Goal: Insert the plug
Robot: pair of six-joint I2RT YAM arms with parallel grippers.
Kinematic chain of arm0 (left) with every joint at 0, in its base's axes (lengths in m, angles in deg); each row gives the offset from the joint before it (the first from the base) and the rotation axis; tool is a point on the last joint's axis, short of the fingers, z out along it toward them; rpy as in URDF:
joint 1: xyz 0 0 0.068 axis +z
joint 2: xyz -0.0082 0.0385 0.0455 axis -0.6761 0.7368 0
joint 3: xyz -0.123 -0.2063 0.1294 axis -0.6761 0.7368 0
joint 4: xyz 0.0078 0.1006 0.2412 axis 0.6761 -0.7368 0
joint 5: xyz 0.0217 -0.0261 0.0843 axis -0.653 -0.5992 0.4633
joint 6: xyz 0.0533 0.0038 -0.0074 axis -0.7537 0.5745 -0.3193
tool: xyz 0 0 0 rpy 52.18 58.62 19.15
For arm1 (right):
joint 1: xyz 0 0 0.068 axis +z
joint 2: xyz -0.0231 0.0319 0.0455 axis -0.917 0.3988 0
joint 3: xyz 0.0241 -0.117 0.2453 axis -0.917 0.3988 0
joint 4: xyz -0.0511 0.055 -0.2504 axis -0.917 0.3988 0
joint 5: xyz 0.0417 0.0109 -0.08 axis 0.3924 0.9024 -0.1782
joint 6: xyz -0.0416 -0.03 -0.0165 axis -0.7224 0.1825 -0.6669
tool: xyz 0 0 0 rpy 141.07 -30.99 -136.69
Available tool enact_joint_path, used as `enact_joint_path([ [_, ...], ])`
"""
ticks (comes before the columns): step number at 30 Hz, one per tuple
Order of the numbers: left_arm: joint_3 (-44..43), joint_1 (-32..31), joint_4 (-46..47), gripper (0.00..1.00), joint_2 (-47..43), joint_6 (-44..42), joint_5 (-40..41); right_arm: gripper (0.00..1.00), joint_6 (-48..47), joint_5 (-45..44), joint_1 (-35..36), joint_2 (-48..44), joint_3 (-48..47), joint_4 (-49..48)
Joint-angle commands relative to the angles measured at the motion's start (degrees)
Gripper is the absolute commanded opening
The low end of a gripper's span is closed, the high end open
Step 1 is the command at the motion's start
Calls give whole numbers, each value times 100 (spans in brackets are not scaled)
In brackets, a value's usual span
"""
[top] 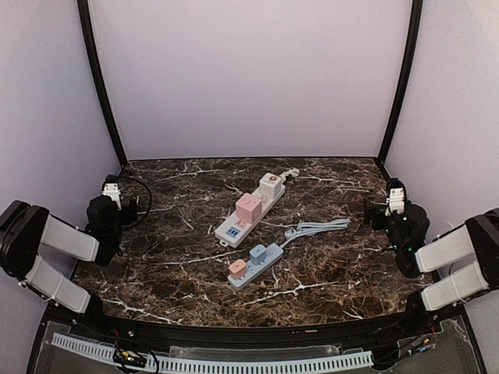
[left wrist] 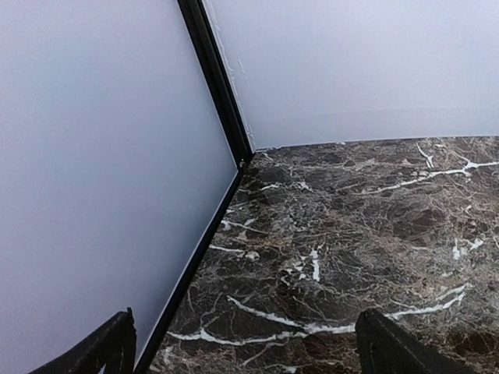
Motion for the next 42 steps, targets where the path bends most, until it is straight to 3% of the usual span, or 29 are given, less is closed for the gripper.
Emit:
enact_joint_path([
  [1, 129, 376, 745, 99, 302, 336, -497, 99, -51, -74, -80, 308, -216, -711],
  [5, 131, 523, 1512, 99, 1039, 360, -695, 99, -40, -35, -216, 699, -237, -1123],
  [8, 12, 566, 975, 99, 923, 457, -922, 99, -74, 32, -258, 1063, -285, -1481],
  [10, -58, 600, 1015, 99, 973, 413, -959, 99, 33, 169, -371, 1098, -400, -1218],
  [13, -149, 661, 750, 99, 942, 519, -950, 99, 338, 808, -772, 1331, -544, -1052],
  [14, -151, 664, 775, 99, 955, 520, -954, 99, 439, 992, -878, 1454, -466, -1435],
  [16, -163, 671, 720, 99, 943, 548, -936, 99, 459, 996, -902, 1345, -548, -1037],
  [42, -126, 666, 819, 99, 956, 525, -921, 99, 317, 1045, -802, 1400, -469, -1296],
])
